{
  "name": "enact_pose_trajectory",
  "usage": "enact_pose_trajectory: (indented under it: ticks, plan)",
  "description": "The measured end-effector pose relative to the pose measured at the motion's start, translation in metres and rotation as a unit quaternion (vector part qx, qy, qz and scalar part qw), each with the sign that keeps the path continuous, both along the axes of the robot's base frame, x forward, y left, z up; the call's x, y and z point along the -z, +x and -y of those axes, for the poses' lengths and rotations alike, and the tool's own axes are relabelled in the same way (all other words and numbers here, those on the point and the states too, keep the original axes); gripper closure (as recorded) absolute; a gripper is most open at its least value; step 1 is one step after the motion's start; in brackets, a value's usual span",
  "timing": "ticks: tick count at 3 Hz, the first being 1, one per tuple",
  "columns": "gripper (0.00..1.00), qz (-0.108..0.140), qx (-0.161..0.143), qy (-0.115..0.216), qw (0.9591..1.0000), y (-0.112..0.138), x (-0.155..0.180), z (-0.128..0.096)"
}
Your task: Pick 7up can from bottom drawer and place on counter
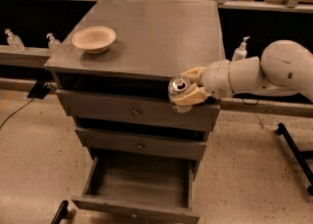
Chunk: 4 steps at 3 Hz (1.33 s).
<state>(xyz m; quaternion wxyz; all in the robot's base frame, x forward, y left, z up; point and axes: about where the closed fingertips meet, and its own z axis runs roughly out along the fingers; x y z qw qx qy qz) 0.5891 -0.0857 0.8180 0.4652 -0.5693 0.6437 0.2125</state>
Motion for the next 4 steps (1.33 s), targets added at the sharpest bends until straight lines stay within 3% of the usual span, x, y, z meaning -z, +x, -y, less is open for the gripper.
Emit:
enact_pose_trajectory:
  ticks: [1, 3, 4]
  plan:
    - [1.0, -0.015, 0.056, 0.011, 0.9983, 0.027, 0.002, 0.003]
    - [1.0, -0.017, 0.047, 0.009, 0.9987, 0.028, -0.001, -0.002]
    - [1.0, -0.015, 0.012, 0.05, 0.9986, 0.033, -0.025, -0.021]
